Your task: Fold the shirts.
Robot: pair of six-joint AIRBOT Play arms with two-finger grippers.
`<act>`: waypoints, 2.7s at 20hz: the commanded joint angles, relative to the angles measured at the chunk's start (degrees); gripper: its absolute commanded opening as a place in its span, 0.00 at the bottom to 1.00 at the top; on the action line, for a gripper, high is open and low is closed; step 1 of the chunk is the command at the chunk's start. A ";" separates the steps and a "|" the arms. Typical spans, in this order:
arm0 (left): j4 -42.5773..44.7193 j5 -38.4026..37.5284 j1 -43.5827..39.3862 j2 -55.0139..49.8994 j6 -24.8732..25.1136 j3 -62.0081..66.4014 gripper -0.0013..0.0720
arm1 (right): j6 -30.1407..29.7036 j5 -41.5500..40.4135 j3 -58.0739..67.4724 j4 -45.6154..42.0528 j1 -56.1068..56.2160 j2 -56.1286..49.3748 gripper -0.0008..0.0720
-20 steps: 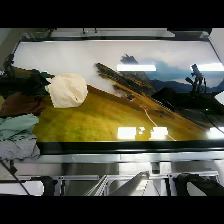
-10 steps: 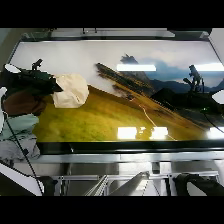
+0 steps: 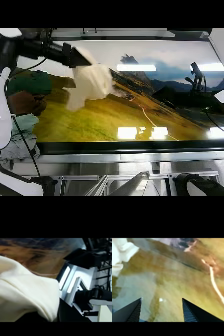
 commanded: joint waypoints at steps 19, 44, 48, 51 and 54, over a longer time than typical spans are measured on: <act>24.76 7.80 0.39 12.13 -8.22 -26.01 0.98 | -7.85 11.91 2.60 -1.90 -11.76 -11.63 0.91; 6.01 9.51 -7.76 -17.03 -4.33 -2.16 0.03 | -19.45 0.63 8.96 13.68 -3.15 -24.06 0.03; 1.64 1.75 -5.20 -3.93 -4.46 4.72 0.03 | -19.41 5.51 15.12 12.33 -9.16 -7.82 0.03; 2.40 5.55 -3.06 14.56 -4.09 -0.37 0.03 | -19.41 5.79 23.26 12.37 -10.47 5.33 0.03; 5.31 12.31 -2.45 33.09 -0.85 -8.48 0.04 | -19.12 4.28 29.68 12.94 -10.38 14.51 0.03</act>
